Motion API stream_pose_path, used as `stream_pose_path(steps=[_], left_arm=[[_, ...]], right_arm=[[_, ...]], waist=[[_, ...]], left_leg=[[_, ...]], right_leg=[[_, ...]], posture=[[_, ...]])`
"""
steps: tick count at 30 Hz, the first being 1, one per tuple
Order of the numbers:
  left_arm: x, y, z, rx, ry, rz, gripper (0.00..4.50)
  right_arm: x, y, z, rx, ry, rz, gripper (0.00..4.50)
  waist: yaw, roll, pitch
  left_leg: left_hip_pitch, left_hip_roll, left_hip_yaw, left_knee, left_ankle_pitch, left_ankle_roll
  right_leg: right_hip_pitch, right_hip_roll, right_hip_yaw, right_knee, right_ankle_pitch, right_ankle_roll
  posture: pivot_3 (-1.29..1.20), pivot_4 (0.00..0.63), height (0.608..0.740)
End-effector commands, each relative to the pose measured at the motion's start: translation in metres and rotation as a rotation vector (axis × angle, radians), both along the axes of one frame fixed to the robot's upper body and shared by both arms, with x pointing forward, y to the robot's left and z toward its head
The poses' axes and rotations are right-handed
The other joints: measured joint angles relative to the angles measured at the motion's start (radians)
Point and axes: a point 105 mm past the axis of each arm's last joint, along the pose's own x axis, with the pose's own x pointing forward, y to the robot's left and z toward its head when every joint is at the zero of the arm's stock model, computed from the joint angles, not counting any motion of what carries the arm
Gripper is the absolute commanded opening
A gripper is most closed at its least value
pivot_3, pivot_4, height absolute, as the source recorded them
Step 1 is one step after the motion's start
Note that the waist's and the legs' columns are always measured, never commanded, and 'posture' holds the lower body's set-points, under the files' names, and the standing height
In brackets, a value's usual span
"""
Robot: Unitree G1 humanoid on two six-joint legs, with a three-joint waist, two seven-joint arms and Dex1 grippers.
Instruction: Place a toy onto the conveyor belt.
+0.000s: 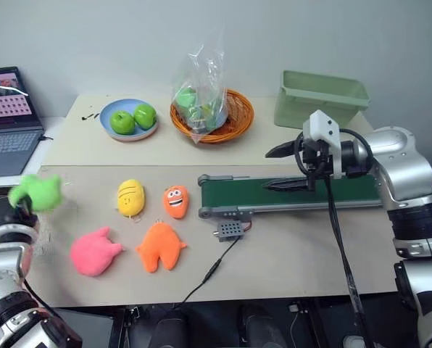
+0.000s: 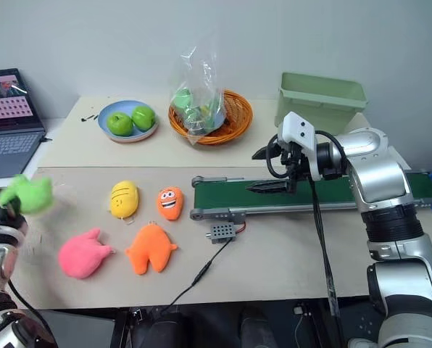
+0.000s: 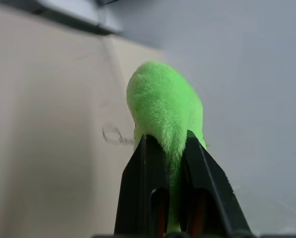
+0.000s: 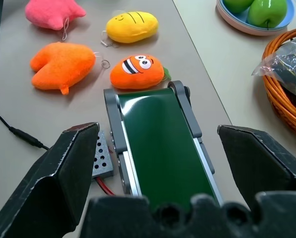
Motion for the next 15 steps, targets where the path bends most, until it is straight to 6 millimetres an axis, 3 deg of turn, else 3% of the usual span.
stream_pose_path(steps=[1, 5, 7, 10, 12, 14, 15], left_arm=[[-0.007, -0.035, 0.078, 0.260, -0.198, -0.076, 0.25], [0.003, -0.096, 0.137, 0.519, -0.312, -0.180, 0.25], [0.010, -0.118, 0.175, 0.418, -0.452, -0.191, 0.25], [0.021, -0.179, 0.220, 0.490, -0.552, -0.309, 0.25], [0.023, -0.217, 0.237, 0.575, -0.581, -0.372, 0.25], [0.031, -0.262, 0.234, 0.868, -0.513, -0.407, 0.25], [0.034, -0.275, 0.228, 0.990, -0.483, -0.411, 0.25]], right_arm=[[-0.001, 0.000, 0.010, 0.022, -0.043, 0.001, 4.50], [0.000, -0.001, 0.009, 0.025, -0.045, -0.009, 4.50], [0.000, -0.001, 0.008, 0.028, -0.045, -0.013, 4.50], [-0.003, 0.000, 0.012, 0.048, -0.053, -0.017, 4.50], [-0.005, 0.000, 0.016, 0.063, -0.056, -0.017, 4.50], [-0.007, -0.001, 0.017, 0.068, -0.062, -0.024, 4.50], [-0.008, -0.001, 0.018, 0.069, -0.063, -0.027, 4.50]], waist=[[0.000, 0.000, 0.000], [0.006, 0.000, 0.000], [0.015, -0.001, 0.001], [0.020, -0.003, 0.002], [0.019, -0.003, 0.002], [0.014, -0.003, 0.002], [0.011, -0.002, 0.002]], left_leg=[[0.000, 0.000, 0.000, 0.000, 0.000, 0.000], [-0.001, -0.001, -0.001, 0.000, 0.000, 0.000], [-0.001, -0.001, -0.001, 0.001, 0.000, 0.000], [-0.003, -0.001, -0.004, 0.004, 0.000, 0.000], [-0.004, -0.002, -0.004, 0.004, 0.000, 0.000], [-0.007, -0.003, -0.004, 0.003, 0.000, 0.000], [-0.006, -0.003, -0.004, 0.003, 0.000, 0.000]], right_leg=[[0.000, 0.000, 0.000, 0.000, 0.000, 0.000], [0.000, -0.001, 0.000, -0.001, 0.000, 0.001], [0.001, 0.000, -0.001, -0.001, 0.000, 0.001], [0.001, 0.000, -0.003, -0.001, 0.001, 0.002], [0.001, 0.000, -0.002, -0.001, 0.002, 0.002], [0.001, 0.000, -0.002, -0.002, 0.003, 0.004], [0.001, 0.000, -0.001, -0.003, 0.003, 0.004]], posture=[[0.00, 0.150, 0.740], [0.00, 0.150, 0.740], [0.00, 0.150, 0.740], [0.00, 0.150, 0.740], [0.00, 0.150, 0.740], [0.00, 0.150, 0.740], [0.00, 0.150, 0.740]])
